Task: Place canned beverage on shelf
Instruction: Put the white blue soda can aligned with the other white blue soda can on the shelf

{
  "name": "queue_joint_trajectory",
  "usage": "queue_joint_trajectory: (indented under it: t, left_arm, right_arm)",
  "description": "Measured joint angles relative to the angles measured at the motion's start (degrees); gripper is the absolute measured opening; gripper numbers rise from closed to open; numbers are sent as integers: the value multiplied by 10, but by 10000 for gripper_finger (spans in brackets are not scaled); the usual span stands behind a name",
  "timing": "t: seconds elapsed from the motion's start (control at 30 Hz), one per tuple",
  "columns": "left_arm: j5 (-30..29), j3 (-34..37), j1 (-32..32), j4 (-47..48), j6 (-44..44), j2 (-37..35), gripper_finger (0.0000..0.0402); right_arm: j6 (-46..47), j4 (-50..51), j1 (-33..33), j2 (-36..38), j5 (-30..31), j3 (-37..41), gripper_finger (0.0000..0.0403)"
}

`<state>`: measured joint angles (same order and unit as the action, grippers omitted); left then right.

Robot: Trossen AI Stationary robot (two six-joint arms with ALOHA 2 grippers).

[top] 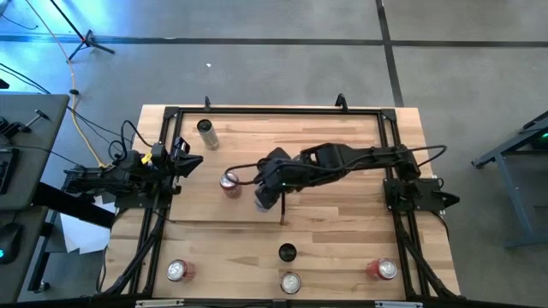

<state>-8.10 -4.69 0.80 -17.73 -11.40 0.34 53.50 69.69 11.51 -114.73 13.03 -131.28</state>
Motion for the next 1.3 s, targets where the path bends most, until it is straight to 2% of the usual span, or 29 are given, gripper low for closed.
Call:
queue_joint_trajectory:
  t: [0.67,1.3]
  left_arm:
    - [0,0,0,5,0,0,8]
    - [0,0,0,17,0,0,7]
  right_arm:
    - [-26,-26,-11,-51,-1,0,275]
    - [12,6,-10,-111,46,0,275]
